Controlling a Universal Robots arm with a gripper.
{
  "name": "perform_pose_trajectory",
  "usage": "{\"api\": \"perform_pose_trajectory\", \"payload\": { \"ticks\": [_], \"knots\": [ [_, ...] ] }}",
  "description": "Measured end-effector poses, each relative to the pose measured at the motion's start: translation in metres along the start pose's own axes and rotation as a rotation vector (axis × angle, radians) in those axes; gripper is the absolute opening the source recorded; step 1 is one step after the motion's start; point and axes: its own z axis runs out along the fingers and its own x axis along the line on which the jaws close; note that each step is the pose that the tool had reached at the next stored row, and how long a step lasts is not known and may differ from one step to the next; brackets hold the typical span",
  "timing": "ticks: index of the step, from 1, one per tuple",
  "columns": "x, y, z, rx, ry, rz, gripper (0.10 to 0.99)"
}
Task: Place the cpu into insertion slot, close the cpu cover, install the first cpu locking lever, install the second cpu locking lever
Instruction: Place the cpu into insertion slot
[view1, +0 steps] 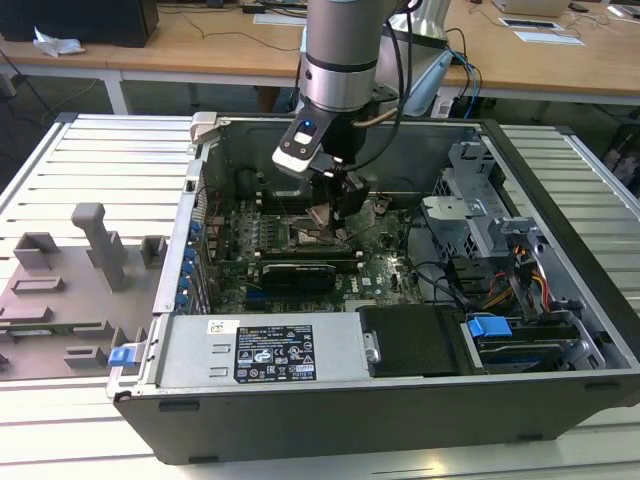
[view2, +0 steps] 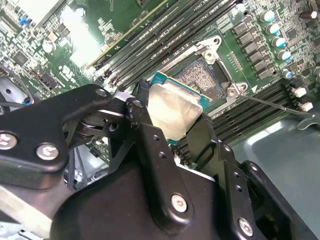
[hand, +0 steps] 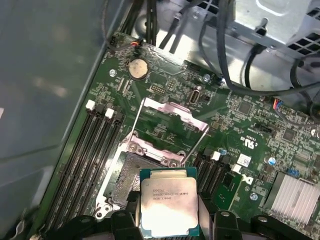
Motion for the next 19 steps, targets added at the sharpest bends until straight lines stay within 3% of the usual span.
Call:
{"api": "perform_pose_trajectory", "payload": {
  "ticks": [10, 19],
  "knots": [
    [0.0000, 0.0001, 0.0009, 0.008, -0.0118, 0.104, 0.545],
    [0.0000, 0.0001, 0.0024, 0.010, -0.0141, 0.163, 0.545]
  ]
}}
